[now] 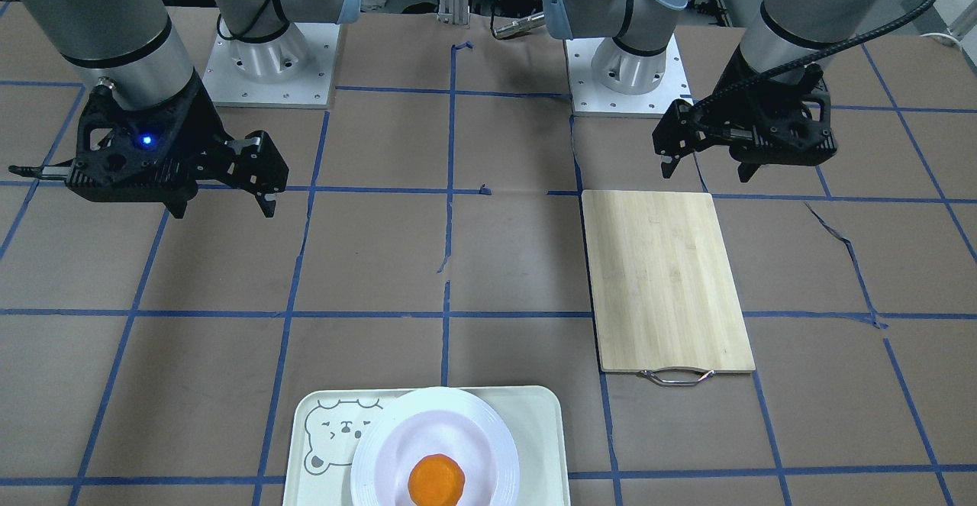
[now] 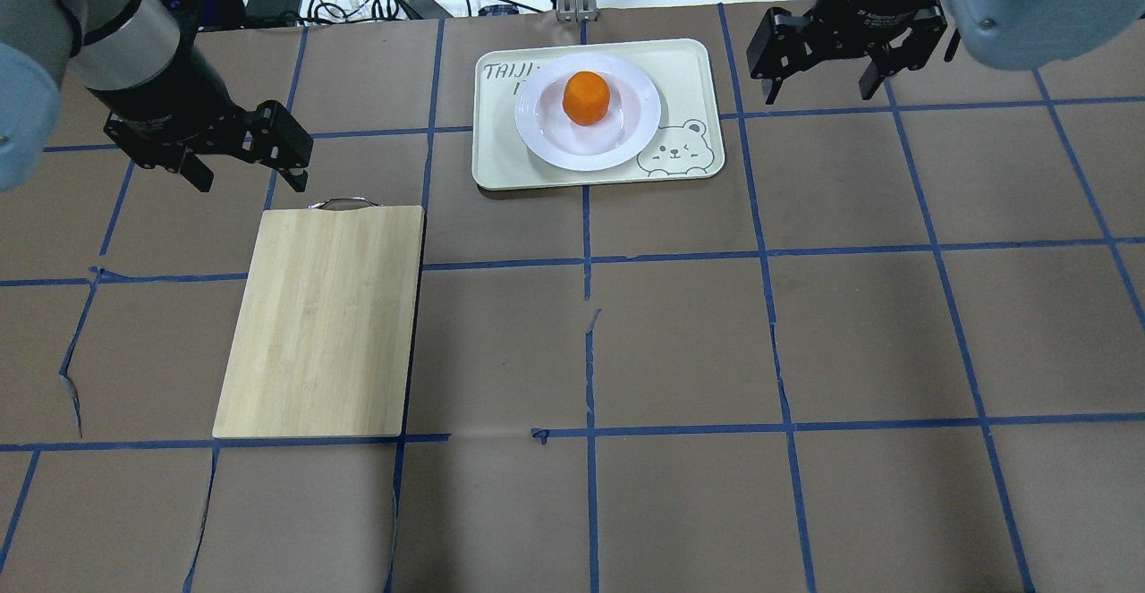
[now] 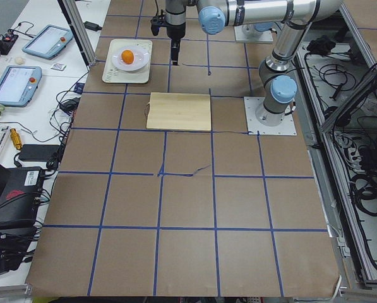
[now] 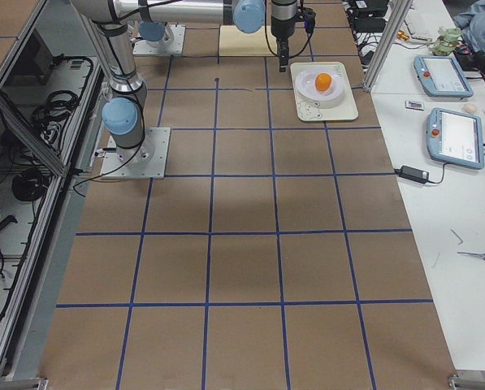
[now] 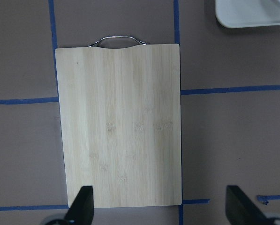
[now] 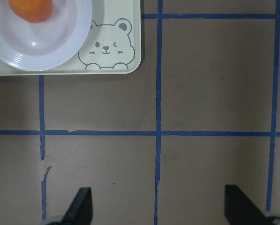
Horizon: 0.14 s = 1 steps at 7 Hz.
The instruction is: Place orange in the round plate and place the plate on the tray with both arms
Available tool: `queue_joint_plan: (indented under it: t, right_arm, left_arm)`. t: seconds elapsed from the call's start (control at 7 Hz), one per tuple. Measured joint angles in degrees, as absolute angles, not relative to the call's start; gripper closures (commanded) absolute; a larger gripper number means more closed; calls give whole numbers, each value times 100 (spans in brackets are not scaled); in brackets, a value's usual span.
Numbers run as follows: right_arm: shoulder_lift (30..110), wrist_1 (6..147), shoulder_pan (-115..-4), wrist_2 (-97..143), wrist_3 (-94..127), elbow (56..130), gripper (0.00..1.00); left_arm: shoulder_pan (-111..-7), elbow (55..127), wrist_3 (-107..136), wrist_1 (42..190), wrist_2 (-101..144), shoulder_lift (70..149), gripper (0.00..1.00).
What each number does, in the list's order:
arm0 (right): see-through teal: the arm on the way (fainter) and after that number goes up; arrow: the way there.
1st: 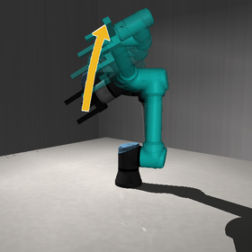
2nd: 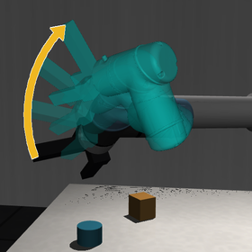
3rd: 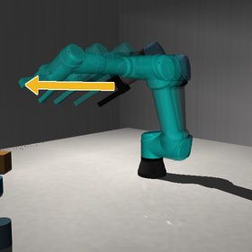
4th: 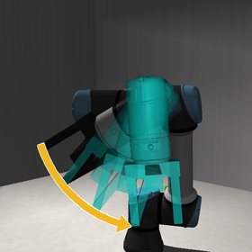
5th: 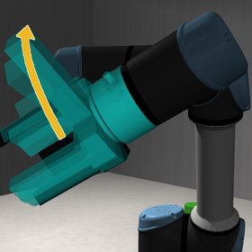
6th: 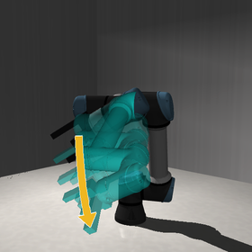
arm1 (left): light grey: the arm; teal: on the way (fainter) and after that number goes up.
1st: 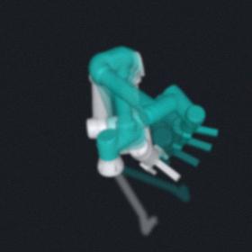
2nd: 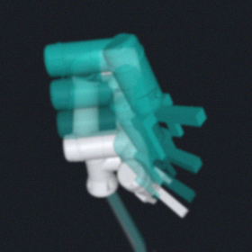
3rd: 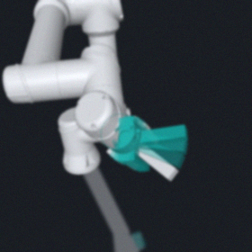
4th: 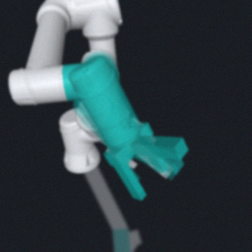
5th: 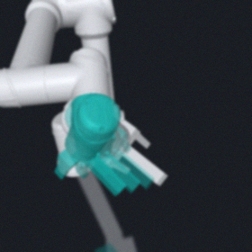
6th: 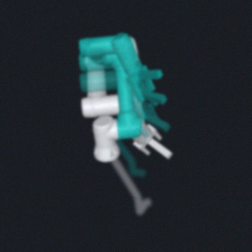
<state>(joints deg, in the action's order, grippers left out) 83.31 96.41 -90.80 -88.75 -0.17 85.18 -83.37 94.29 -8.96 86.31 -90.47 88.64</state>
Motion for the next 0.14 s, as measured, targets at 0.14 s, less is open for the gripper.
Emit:
queue_joint_plan:
  t: [0.14]
  right_arm:
    - [8322, 9535, -9084, -8861, -41, 8463, 0]
  left_arm:
    - [-8339, 9427, -896, 8631, -9050, 8867, 0]
